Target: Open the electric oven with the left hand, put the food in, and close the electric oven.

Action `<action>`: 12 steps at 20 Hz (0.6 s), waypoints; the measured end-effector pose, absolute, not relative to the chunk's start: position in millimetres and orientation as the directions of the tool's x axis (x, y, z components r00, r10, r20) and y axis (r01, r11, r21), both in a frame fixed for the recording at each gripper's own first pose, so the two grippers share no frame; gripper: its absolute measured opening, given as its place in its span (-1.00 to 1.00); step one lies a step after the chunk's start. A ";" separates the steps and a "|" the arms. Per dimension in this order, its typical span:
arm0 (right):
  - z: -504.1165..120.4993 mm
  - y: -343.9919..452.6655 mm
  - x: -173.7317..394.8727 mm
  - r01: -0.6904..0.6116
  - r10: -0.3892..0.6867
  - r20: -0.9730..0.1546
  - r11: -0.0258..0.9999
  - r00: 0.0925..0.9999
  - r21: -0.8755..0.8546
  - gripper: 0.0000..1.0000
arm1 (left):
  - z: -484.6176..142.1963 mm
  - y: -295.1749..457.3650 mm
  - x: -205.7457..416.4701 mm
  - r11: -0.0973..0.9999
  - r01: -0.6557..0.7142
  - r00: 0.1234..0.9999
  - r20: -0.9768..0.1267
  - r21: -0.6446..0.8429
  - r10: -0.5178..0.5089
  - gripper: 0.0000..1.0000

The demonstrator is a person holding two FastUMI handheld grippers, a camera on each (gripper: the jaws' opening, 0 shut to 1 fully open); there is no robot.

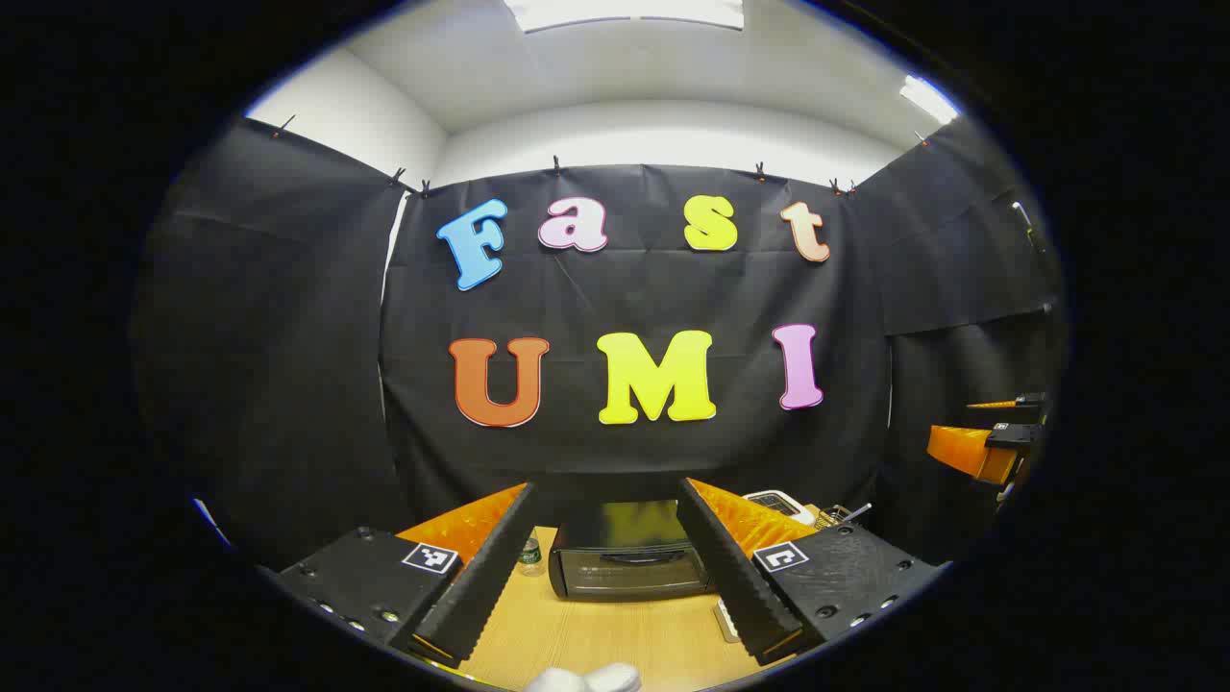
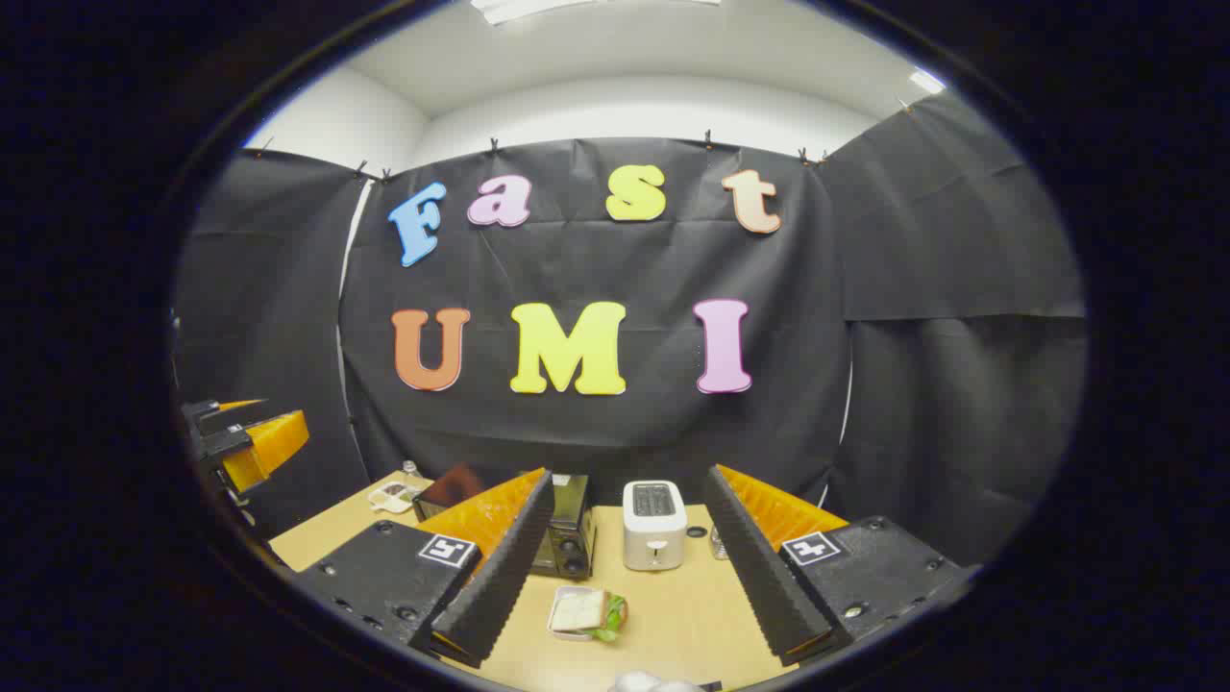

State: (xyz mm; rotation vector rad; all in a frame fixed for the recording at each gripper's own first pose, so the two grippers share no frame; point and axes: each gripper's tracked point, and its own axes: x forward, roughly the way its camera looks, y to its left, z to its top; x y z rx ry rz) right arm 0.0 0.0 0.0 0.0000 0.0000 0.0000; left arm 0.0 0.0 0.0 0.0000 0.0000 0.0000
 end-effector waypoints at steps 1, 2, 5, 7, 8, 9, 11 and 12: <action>-0.4 0.6 0.0 0.000 0.000 -0.004 1.000 1.000 -0.002 0.83 | -1.2 -1.2 -0.8 1.000 0.001 1.000 -0.002 0.002 -0.001 0.92; 0.0 0.8 -0.7 -0.002 0.002 -0.003 1.000 1.000 -0.002 1.00 | -1.3 -0.7 -1.7 1.000 0.001 1.000 -0.001 0.004 -0.001 0.92; 0.8 -0.5 -1.9 0.001 -0.001 0.001 1.000 1.000 -0.002 0.83 | 0.6 1.6 -2.1 1.000 -0.007 1.000 0.004 0.014 0.007 0.92; 1.3 0.0 -1.5 -0.001 0.001 0.003 1.000 1.000 0.002 0.83 | 3.1 2.2 -3.1 1.000 -0.009 1.000 0.007 0.018 0.009 0.92; 0.6 -0.9 -1.4 0.000 0.000 0.005 1.000 1.000 0.003 0.83 | 2.3 3.9 -3.8 1.000 -0.010 1.000 0.009 0.020 0.010 0.92; 1.2 -2.0 0.5 0.001 -0.001 0.003 1.000 1.000 0.001 0.83 | 2.2 3.9 -3.3 1.000 -0.013 1.000 0.009 0.022 0.013 0.92; 1.0 -2.4 1.6 0.002 -0.002 0.003 1.000 1.000 0.000 1.00 | 0.5 5.4 -2.0 1.000 -0.014 1.000 0.004 0.022 0.014 0.92; 0.3 -2.5 1.9 0.001 -0.001 0.002 1.000 1.000 0.000 1.00 | 0.8 6.1 -1.1 1.000 -0.016 1.000 0.005 0.023 0.016 0.92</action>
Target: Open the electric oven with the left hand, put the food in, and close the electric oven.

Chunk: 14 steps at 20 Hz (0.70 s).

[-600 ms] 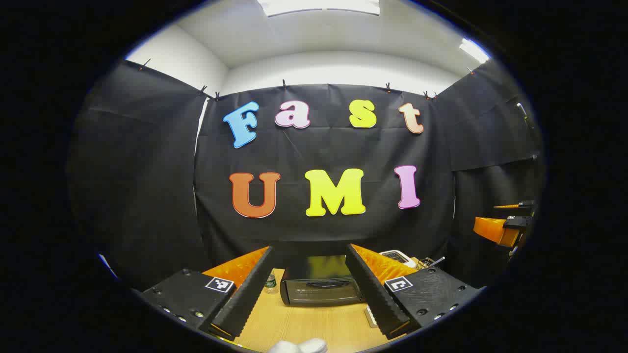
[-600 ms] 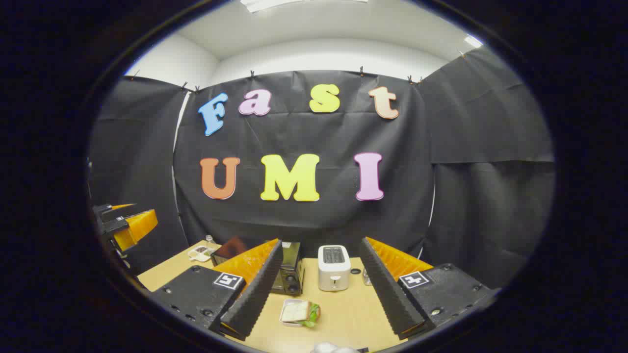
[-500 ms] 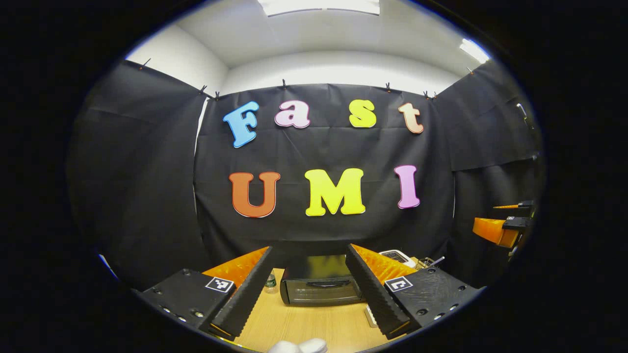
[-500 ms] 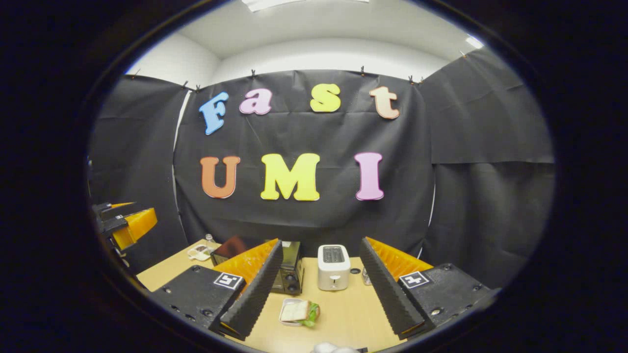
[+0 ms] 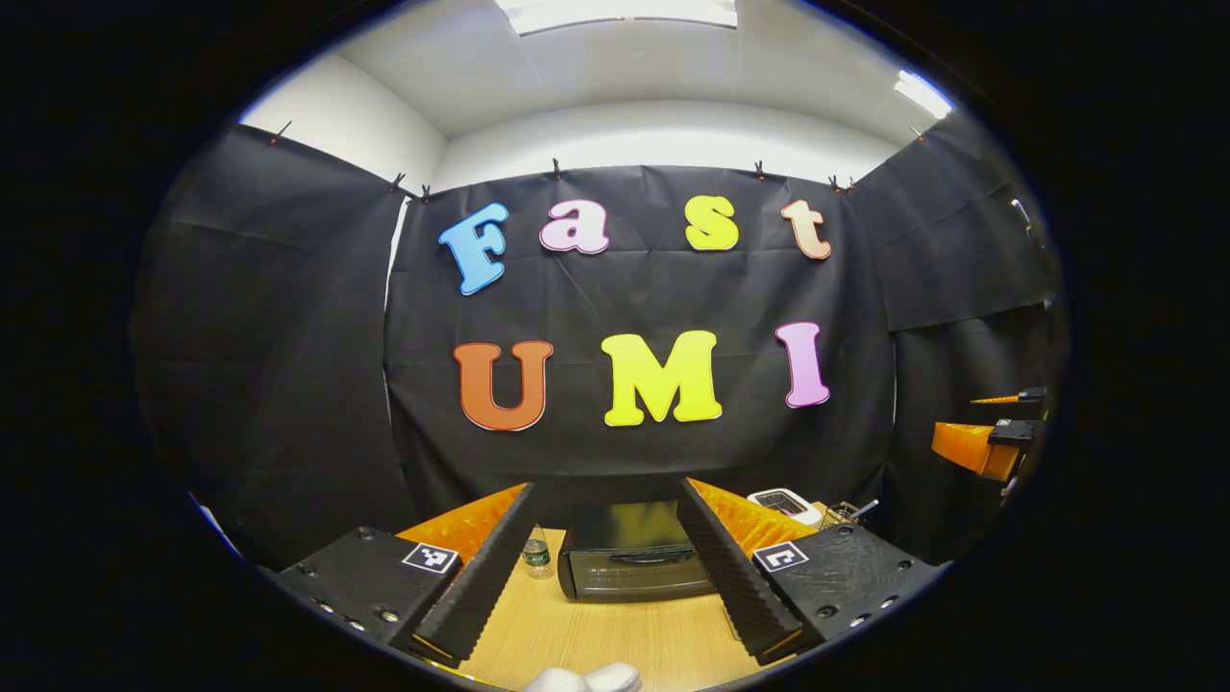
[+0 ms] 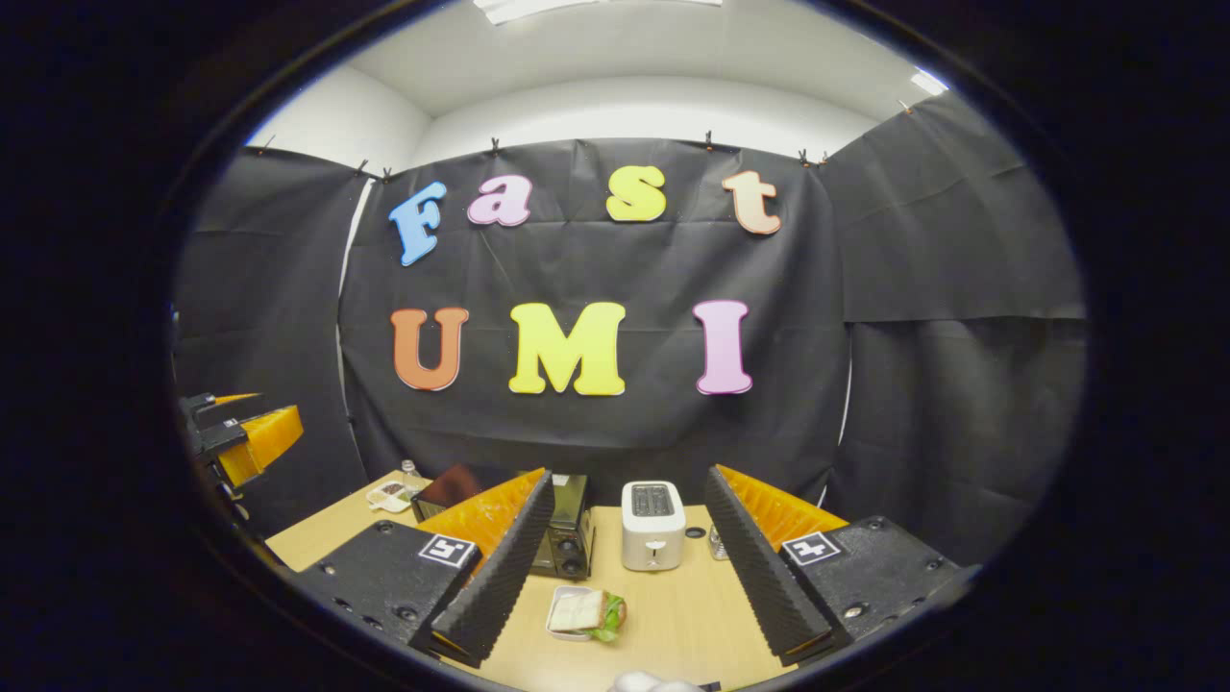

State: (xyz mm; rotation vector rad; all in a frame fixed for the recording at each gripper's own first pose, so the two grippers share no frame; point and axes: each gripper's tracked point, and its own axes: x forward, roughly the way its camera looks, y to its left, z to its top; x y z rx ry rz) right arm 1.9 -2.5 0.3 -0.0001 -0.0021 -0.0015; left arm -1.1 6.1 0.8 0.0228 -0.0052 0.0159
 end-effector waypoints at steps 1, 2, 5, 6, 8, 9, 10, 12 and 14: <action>1.0 -2.7 2.5 0.003 -0.003 0.002 1.000 1.000 0.000 1.00 | 0.3 5.9 0.0 1.000 -0.016 1.000 0.003 0.025 0.016 0.92; 0.6 -3.8 3.5 0.003 -0.003 0.004 1.000 1.000 0.001 0.83 | -1.0 6.2 0.6 0.999 -0.019 1.000 0.002 0.028 0.019 0.92; 0.7 -7.2 5.6 0.003 -0.003 0.007 1.000 1.000 -0.003 0.83 | -7.7 5.7 7.3 0.999 -0.022 1.000 -0.009 0.038 0.023 0.92; 0.4 -7.8 6.1 0.002 -0.002 0.009 1.000 1.000 -0.006 0.83 | -9.9 4.9 11.0 0.999 -0.023 1.000 -0.009 0.036 0.023 0.92; 0.5 -11.2 9.2 0.002 -0.002 0.007 1.000 1.000 -0.012 0.83 | -16.7 1.1 20.1 0.999 -0.023 1.000 -0.013 0.031 0.023 0.92; 1.0 -13.4 10.6 0.003 -0.003 0.008 1.000 1.000 -0.015 1.00 | -21.2 -0.4 24.3 0.999 -0.020 1.000 -0.020 0.027 0.020 0.92; -0.3 -16.5 11.6 0.005 -0.005 0.003 1.000 1.000 -0.018 1.00 | -26.6 -4.0 30.6 1.000 -0.018 1.000 -0.025 0.021 0.018 0.92; -0.6 -21.1 15.2 0.005 -0.005 -0.002 1.000 1.000 -0.023 1.00 | -39.0 -11.6 45.9 1.000 -0.010 0.999 -0.034 0.015 0.011 0.92; 1.2 -28.1 18.0 0.010 -0.010 0.000 1.000 1.000 -0.027 1.00 | -52.7 -20.2 64.2 1.000 -0.003 0.999 -0.045 0.017 0.004 0.91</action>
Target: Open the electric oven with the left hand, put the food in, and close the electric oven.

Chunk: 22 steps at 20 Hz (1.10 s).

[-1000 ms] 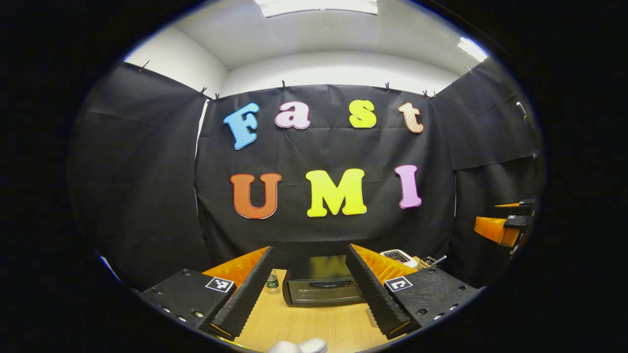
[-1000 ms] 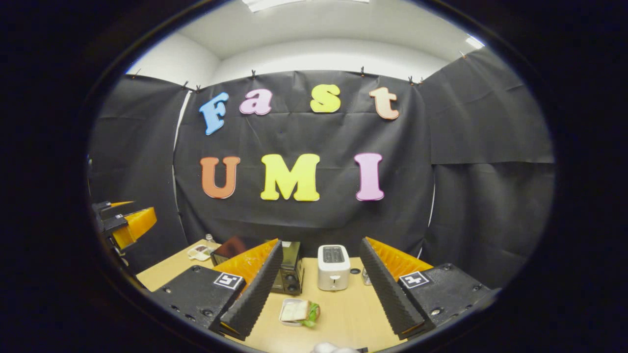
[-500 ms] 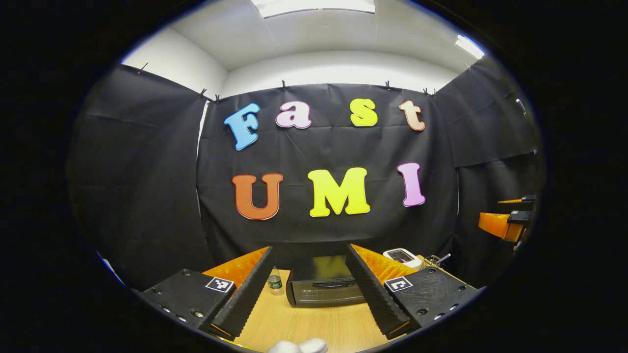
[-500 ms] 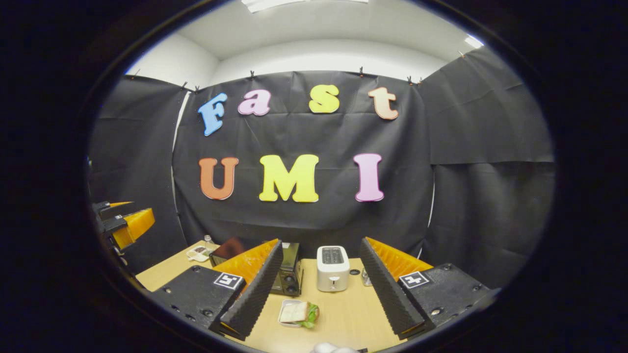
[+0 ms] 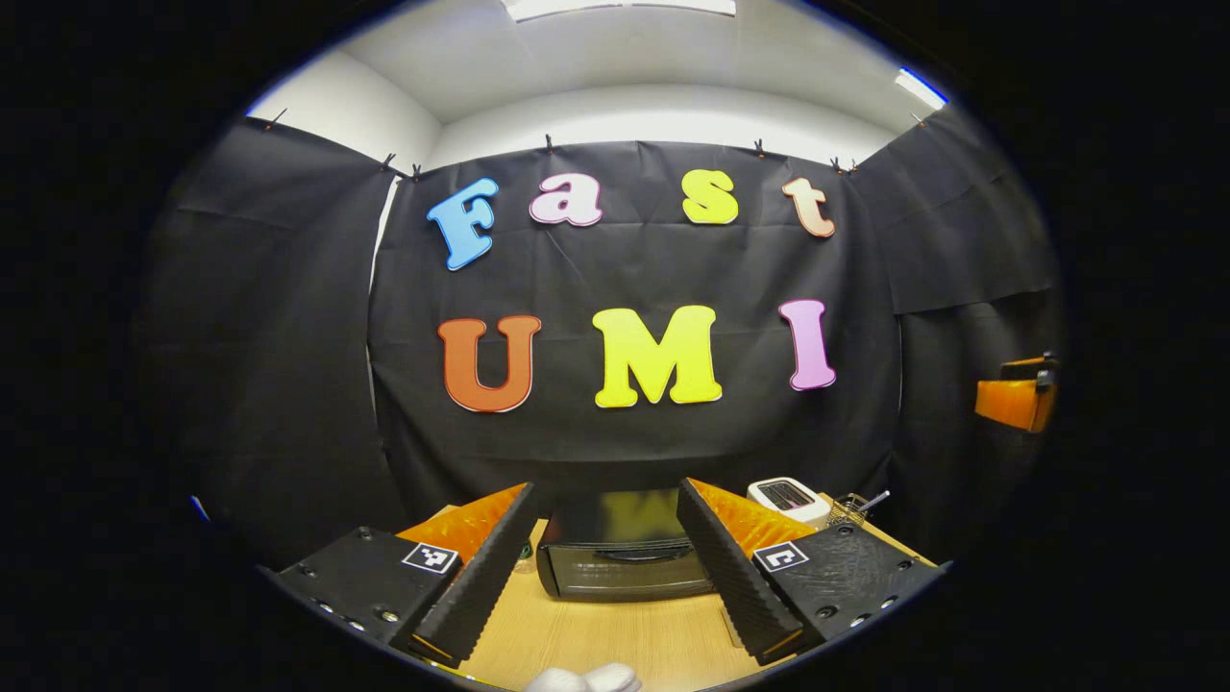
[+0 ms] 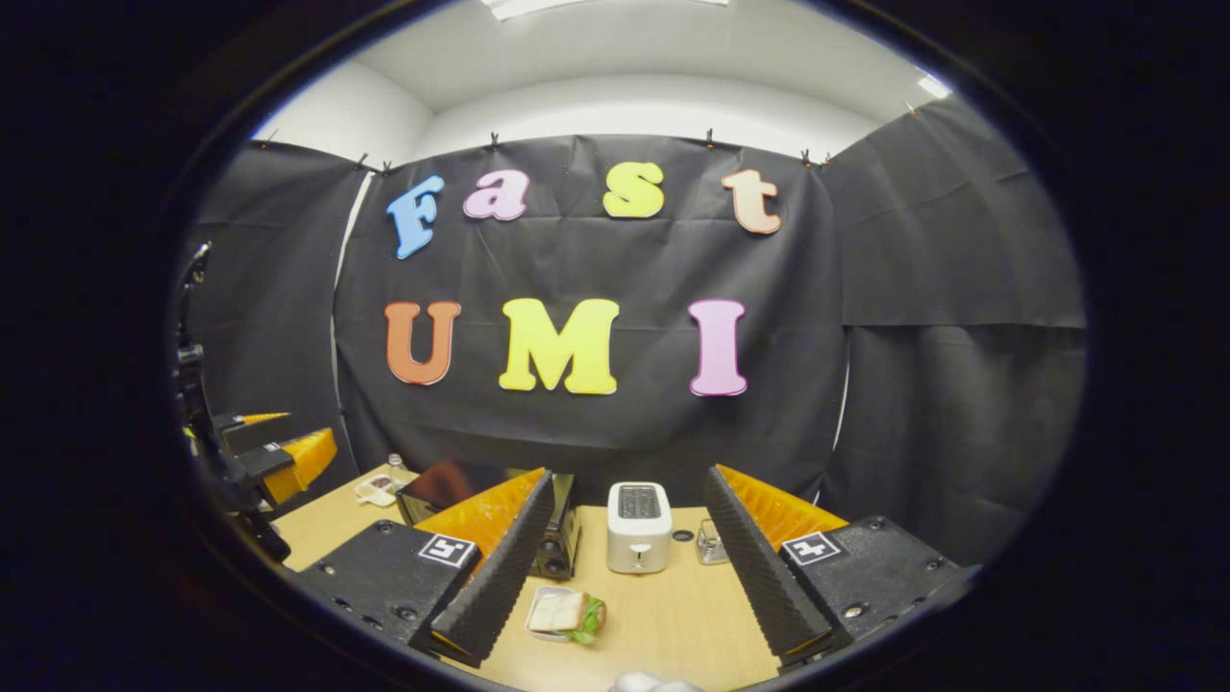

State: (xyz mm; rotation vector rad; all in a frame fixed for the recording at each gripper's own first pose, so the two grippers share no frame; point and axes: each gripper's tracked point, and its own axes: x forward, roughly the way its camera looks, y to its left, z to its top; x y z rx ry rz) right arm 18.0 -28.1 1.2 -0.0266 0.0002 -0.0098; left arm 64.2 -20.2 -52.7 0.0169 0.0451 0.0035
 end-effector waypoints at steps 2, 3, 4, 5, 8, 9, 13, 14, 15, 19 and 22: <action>0.7 -34.8 20.2 0.016 -0.017 -0.003 0.999 1.000 -0.033 1.00 | -73.7 -28.5 84.9 1.000 0.004 0.998 -0.070 0.019 -0.002 0.92; 0.3 -38.2 20.8 0.022 -0.022 -0.006 0.999 1.000 -0.041 1.00 | -82.5 -34.6 94.4 1.000 0.009 0.997 -0.081 0.011 -0.008 0.92; -1.2 -42.4 22.4 0.023 -0.024 -0.009 0.999 1.000 -0.048 1.00 | -93.5 -40.9 105.1 1.000 0.015 0.995 -0.096 0.000 -0.015 0.92; -1.5 -45.7 23.6 0.028 -0.029 -0.012 0.998 1.000 -0.053 1.00 | -105.3 -45.8 116.2 1.000 0.018 0.993 -0.118 -0.008 -0.019 0.92; -7.4 -57.7 30.8 0.049 -0.051 -0.026 0.997 0.998 -0.063 1.00 | -143.9 -55.3 147.8 0.999 0.028 0.984 -0.173 -0.016 -0.030 0.92; -10.5 -62.0 33.4 0.057 -0.059 -0.037 0.996 0.998 -0.066 0.83 | -158.4 -58.2 158.7 0.999 0.033 0.980 -0.195 -0.015 -0.035 0.92; -19.7 -73.5 41.2 0.089 -0.094 -0.072 0.994 0.993 -0.069 1.00 | -217.9 -60.7 197.2 1.000 0.027 0.955 -0.294 -0.008 -0.028 0.92; -22.5 -76.1 43.1 0.100 -0.106 -0.079 0.992 0.991 -0.076 1.00 | -230.8 -60.9 205.8 1.000 0.027 0.947 -0.319 -0.009 -0.029 0.92; -25.6 -78.3 44.0 0.108 -0.115 -0.090 0.991 0.989 -0.085 1.00 | -241.8 -61.7 215.2 0.999 0.031 0.941 -0.336 -0.013 -0.033 0.92; -36.0 -80.6 47.3 0.127 -0.137 -0.119 0.988 0.983 -0.092 0.84 | -266.8 -62.9 244.4 0.999 0.031 0.932 -0.361 0.014 -0.024 0.92; -38.9 -80.9 47.6 0.132 -0.143 -0.131 0.987 0.981 -0.089 1.00 | -285.4 -65.3 251.6 0.999 0.040 0.913 -0.408 0.003 -0.035 0.94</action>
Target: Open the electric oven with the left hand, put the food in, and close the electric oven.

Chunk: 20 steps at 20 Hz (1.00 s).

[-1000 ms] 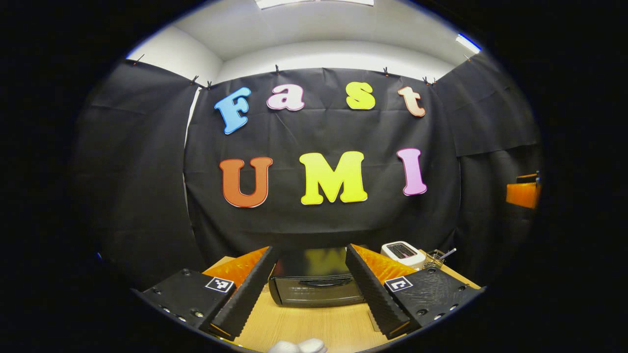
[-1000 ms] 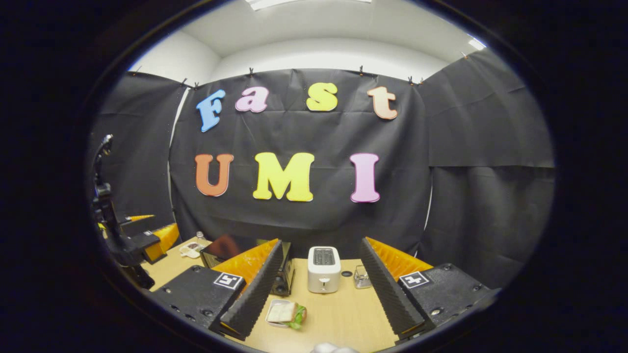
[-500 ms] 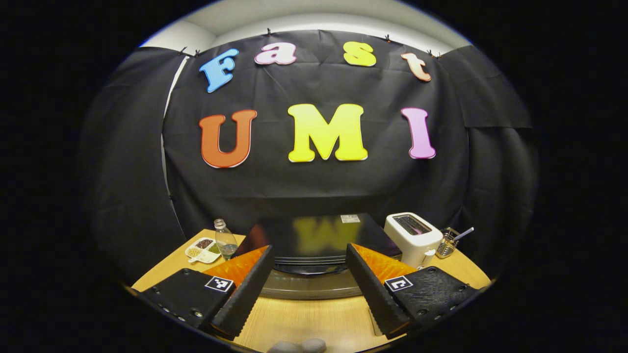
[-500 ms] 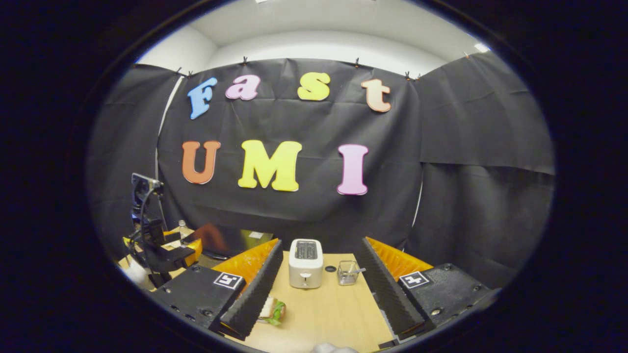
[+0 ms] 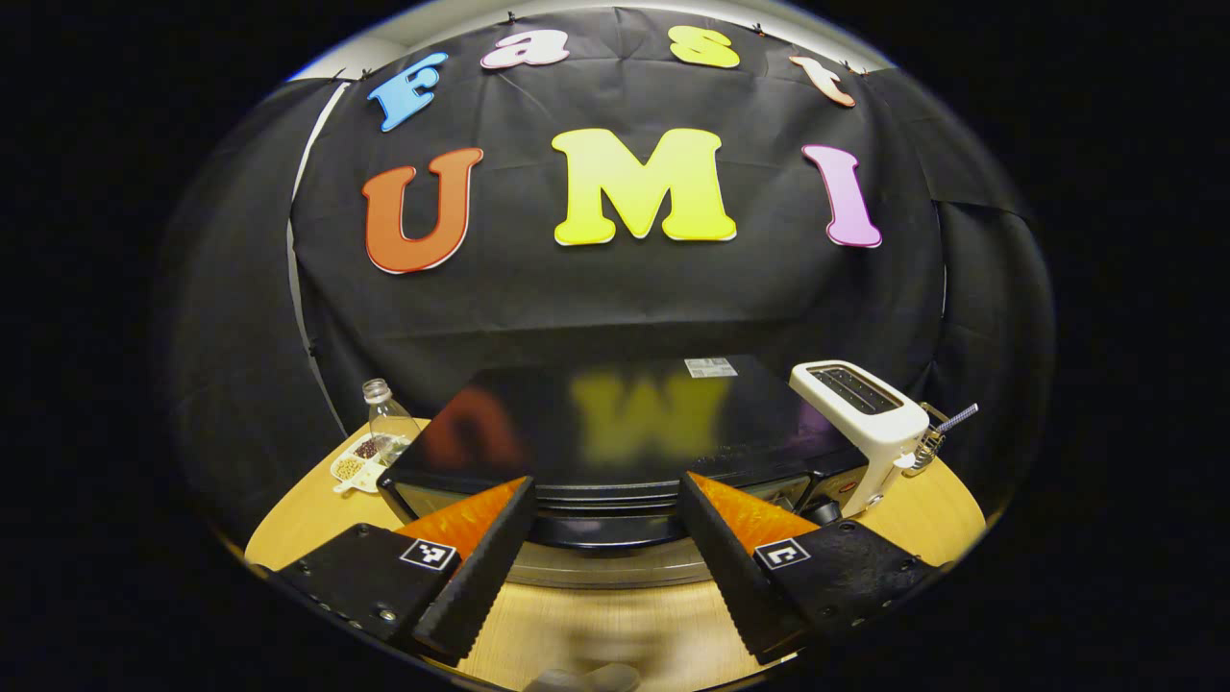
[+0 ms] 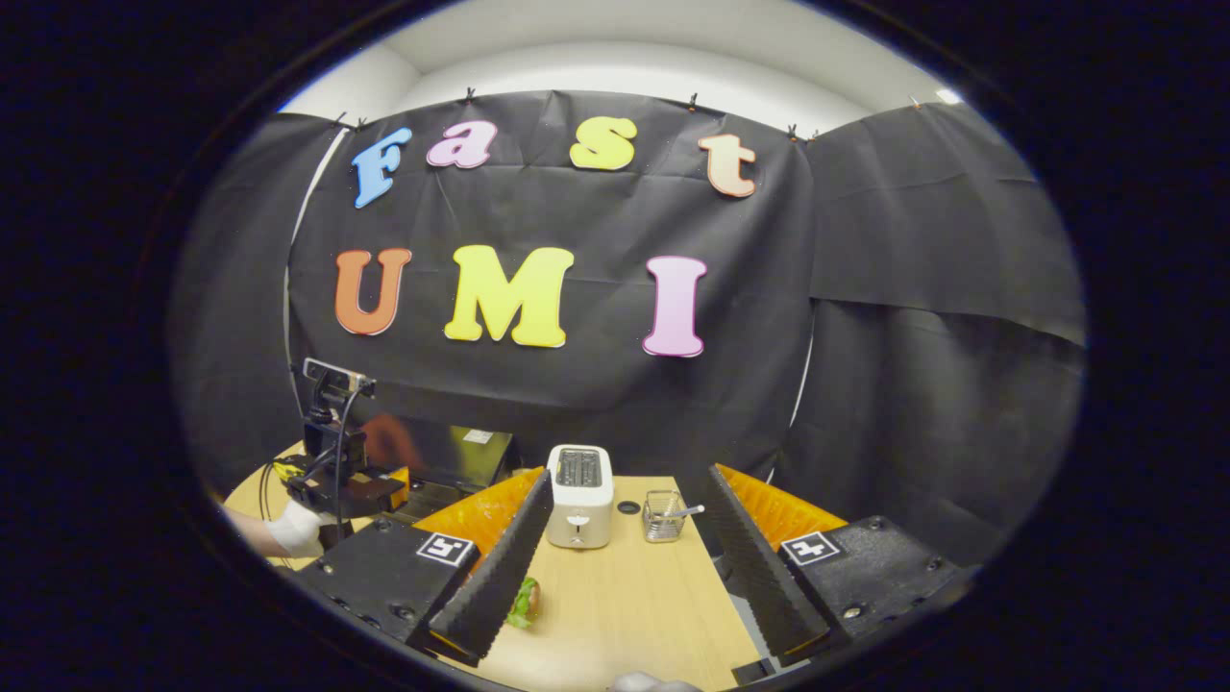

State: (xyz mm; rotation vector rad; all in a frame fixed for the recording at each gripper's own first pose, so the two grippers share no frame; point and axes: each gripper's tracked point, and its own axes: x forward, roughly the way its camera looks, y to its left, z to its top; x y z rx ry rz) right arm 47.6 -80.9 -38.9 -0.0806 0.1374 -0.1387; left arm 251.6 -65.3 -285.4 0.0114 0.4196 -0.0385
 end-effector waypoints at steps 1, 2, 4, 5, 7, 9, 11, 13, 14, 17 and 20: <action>-39.1 -80.9 48.2 0.133 -0.144 -0.131 0.987 0.981 -0.092 1.00 | -281.7 -66.3 251.9 0.999 0.040 0.923 -0.383 0.010 -0.034 0.83; -40.5 -80.9 48.2 0.135 -0.147 -0.132 0.986 0.980 -0.096 1.00 | -286.9 -66.8 250.6 0.999 0.039 0.916 -0.401 0.016 -0.030 0.92; -42.8 -80.6 49.8 0.133 -0.146 -0.138 0.986 0.980 -0.096 1.00 | -284.3 -65.9 251.9 0.999 0.032 0.918 -0.395 0.014 -0.024 0.93; -44.0 -79.8 50.5 0.130 -0.142 -0.141 0.987 0.980 -0.092 1.00 | -284.0 -65.2 250.2 0.999 0.029 0.919 -0.395 0.012 -0.022 0.92; -45.5 -78.1 52.5 0.125 -0.136 -0.147 0.989 0.980 -0.084 1.00 | -284.9 -65.6 247.5 1.000 0.029 0.917 -0.398 0.012 -0.022 0.94; -47.8 -75.9 52.9 0.118 -0.130 -0.149 0.989 0.980 -0.091 1.00 | -284.6 -65.2 242.3 0.999 0.030 0.917 -0.399 0.012 -0.023 0.94; -48.1 -73.6 51.5 0.109 -0.123 -0.150 0.989 0.981 -0.097 1.00 | -284.6 -64.9 233.7 0.999 0.031 0.917 -0.398 0.012 -0.023 0.94; -50.5 -70.2 50.5 0.098 -0.112 -0.152 0.990 0.982 -0.098 1.00 | -286.8 -65.8 224.5 0.999 0.035 0.916 -0.399 0.015 -0.026 0.94; -52.6 -69.5 49.5 0.094 -0.108 -0.155 0.991 0.982 -0.098 1.00 | -288.5 -66.2 220.0 0.999 0.035 0.915 -0.402 0.014 -0.027 0.94; -56.5 -64.4 46.5 0.076 -0.091 -0.160 0.993 0.983 -0.096 1.00 | -292.6 -65.7 199.0 0.999 0.033 0.909 -0.416 0.008 -0.026 0.94; -60.5 -61.9 41.7 0.062 -0.076 -0.163 0.994 0.984 -0.090 1.00 | -300.3 -65.2 176.3 0.999 0.033 0.902 -0.431 0.008 -0.027 0.94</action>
